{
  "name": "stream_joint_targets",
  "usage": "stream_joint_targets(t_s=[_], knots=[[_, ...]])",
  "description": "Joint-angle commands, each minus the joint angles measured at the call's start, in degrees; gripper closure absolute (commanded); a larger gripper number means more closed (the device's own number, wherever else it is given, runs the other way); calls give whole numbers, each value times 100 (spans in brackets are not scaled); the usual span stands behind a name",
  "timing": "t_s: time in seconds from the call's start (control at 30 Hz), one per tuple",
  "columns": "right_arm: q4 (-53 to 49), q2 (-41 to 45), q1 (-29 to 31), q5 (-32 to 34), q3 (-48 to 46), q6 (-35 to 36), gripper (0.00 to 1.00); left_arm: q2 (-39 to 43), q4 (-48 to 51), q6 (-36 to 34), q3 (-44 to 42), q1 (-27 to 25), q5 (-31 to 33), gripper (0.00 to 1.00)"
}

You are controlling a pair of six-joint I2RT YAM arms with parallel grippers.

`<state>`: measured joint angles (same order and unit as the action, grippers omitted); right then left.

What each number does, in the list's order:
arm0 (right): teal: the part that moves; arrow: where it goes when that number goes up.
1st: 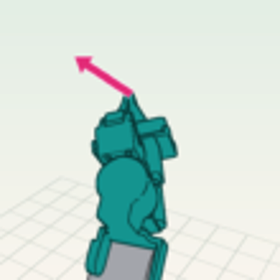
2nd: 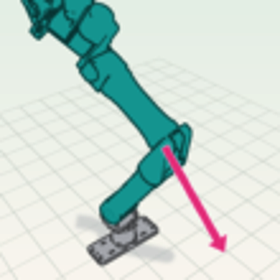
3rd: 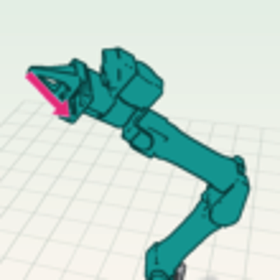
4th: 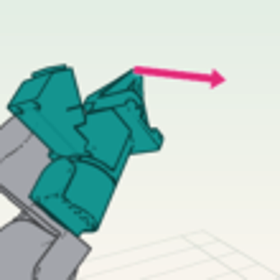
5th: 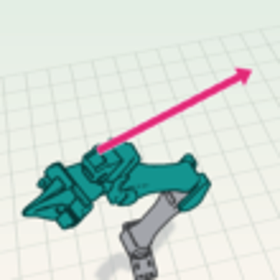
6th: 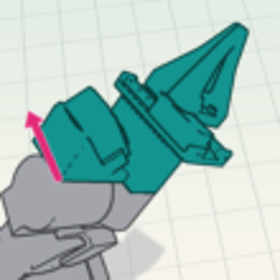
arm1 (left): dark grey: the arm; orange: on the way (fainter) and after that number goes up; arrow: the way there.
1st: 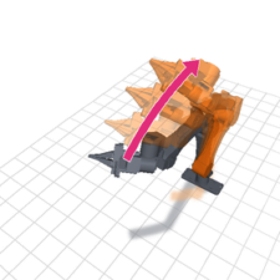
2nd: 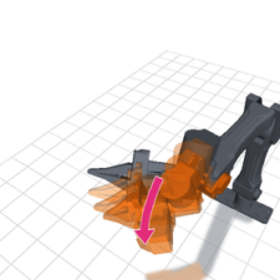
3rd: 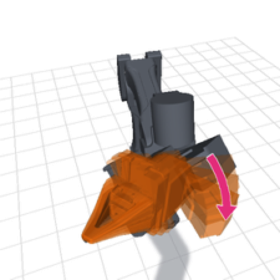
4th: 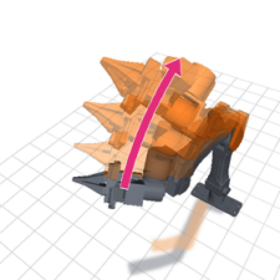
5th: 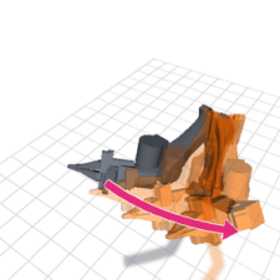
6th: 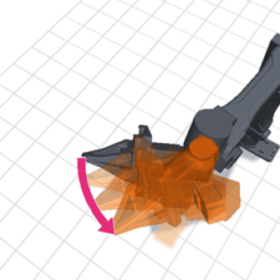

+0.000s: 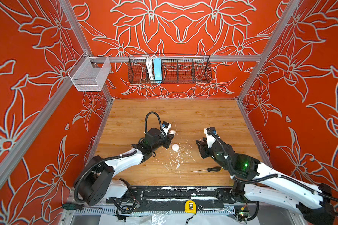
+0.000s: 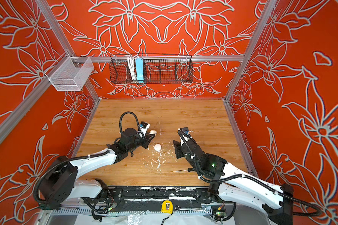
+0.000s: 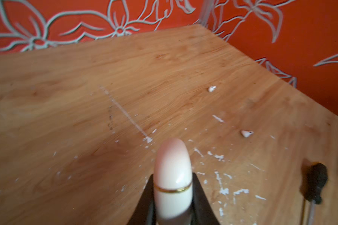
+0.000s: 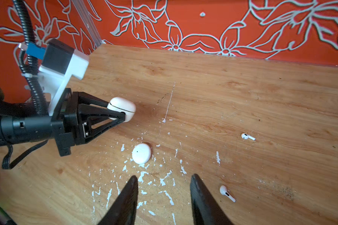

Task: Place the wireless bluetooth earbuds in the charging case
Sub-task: 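Lower the case onto the table with left gripper while right moves to disc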

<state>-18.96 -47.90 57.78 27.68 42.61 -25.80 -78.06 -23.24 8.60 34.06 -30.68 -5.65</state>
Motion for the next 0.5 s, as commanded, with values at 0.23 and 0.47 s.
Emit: stream_joint_targets(t_s=[0.23, 0.47], knots=[[387, -624, -153, 58, -198, -342, 50, -193, 1838, 3318, 480, 2031, -225, 100], [910, -1048, -199, -640, -367, -128, 32, -1058, 2210, 3368, 1003, 2241, -933, 100]])
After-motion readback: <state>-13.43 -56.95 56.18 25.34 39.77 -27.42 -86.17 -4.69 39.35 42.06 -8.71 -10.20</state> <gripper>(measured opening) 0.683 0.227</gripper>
